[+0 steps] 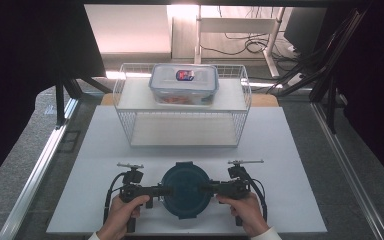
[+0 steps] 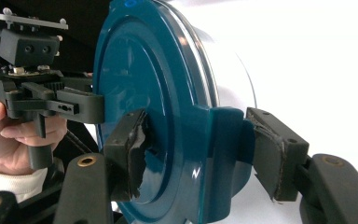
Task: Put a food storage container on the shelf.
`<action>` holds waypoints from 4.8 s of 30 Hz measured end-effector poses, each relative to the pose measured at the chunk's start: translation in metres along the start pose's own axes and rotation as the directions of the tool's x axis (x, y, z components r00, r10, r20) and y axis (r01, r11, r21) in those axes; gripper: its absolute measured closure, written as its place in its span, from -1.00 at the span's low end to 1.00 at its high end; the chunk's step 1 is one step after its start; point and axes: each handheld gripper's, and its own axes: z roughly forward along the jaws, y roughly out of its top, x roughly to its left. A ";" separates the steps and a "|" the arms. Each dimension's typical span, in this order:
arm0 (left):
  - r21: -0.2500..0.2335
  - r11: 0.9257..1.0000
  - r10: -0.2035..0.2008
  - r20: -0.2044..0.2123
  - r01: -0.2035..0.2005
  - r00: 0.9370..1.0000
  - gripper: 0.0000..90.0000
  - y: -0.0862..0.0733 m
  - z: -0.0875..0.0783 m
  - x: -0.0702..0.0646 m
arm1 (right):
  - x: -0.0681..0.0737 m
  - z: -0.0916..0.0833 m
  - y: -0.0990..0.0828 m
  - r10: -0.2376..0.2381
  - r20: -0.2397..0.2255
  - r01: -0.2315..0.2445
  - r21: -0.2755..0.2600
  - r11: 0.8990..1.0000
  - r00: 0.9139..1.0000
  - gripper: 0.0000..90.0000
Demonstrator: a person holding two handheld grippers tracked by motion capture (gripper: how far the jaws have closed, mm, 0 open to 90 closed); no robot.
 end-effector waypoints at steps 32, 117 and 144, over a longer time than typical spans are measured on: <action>-0.078 0.987 0.138 -0.007 -0.139 0.990 -0.10 0.036 -0.033 -0.036 | 0.039 -0.026 0.035 -0.163 0.024 0.164 -0.119 0.979 0.986 -0.11; -0.152 0.952 0.265 -0.016 -0.264 0.964 -0.12 0.253 -0.134 -0.129 | 0.141 -0.095 0.248 -0.248 0.076 0.259 -0.258 0.931 0.966 -0.11; -0.160 0.984 0.086 0.056 -0.076 0.995 -0.19 0.318 -0.098 -0.078 | 0.082 -0.064 0.309 0.030 0.008 -0.027 -0.254 0.967 1.000 -0.13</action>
